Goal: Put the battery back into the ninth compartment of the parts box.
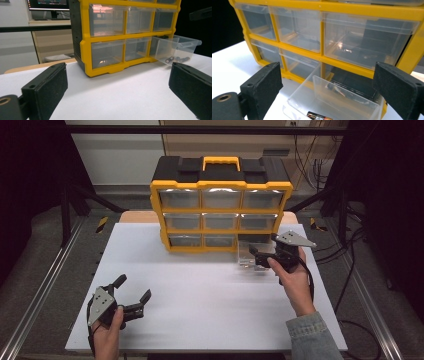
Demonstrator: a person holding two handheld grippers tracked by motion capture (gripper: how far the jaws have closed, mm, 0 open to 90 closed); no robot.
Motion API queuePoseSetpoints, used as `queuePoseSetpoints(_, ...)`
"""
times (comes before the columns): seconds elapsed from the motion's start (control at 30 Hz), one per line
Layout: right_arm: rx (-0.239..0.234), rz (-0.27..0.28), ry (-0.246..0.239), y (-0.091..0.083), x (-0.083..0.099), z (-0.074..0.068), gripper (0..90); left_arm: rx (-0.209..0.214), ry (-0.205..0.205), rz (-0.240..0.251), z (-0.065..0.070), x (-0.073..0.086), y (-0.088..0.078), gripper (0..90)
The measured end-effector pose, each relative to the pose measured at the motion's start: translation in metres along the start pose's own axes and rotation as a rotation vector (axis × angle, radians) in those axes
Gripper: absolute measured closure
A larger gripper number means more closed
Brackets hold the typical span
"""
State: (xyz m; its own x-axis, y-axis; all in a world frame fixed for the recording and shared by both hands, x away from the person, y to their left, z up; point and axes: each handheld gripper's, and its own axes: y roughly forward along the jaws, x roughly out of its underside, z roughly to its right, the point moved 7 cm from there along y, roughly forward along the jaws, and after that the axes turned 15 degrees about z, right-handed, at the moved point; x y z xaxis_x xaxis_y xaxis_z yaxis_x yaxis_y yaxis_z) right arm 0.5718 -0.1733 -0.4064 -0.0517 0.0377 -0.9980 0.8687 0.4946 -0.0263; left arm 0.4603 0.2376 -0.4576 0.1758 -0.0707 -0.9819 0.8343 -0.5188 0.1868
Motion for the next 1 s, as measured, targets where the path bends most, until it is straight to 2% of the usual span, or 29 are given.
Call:
queuePoseSetpoints(0.1, -0.006, 0.011, 0.01, -0.003, -0.003, -0.001, 8.5, -0.008, 0.005, -0.004, -0.001, 0.0, 0.0, 2.0)
queuePoseSetpoints(0.23, -0.006, -0.004, -0.025, -0.009, -0.003, -0.003, 8.4, -0.01, 0.006, 0.001, -0.002, -0.001, -0.001, 1.9)
queuePoseSetpoints(0.3, -0.007, 0.014, -0.042, -0.013, -0.005, -0.004, 8.9, -0.014, 0.006, 0.0, -0.003, -0.001, -0.001, 1.9)
queuePoseSetpoints(0.43, -0.027, 0.05, -0.041, -0.024, -0.01, -0.004, 7.7, -0.022, 0.008, 0.004, -0.005, -0.002, -0.002, 1.9)
queuePoseSetpoints(0.57, -0.023, 0.061, -0.064, -0.036, -0.011, -0.003, 7.6, -0.033, 0.014, 0.001, -0.007, -0.002, -0.004, 2.0)
queuePoseSetpoints(1.0, -0.015, 0.096, -0.051, -0.079, 0.0, 0.008, 7.0, -0.032, 0.014, 0.009, -0.01, -0.005, -0.006, 1.9)
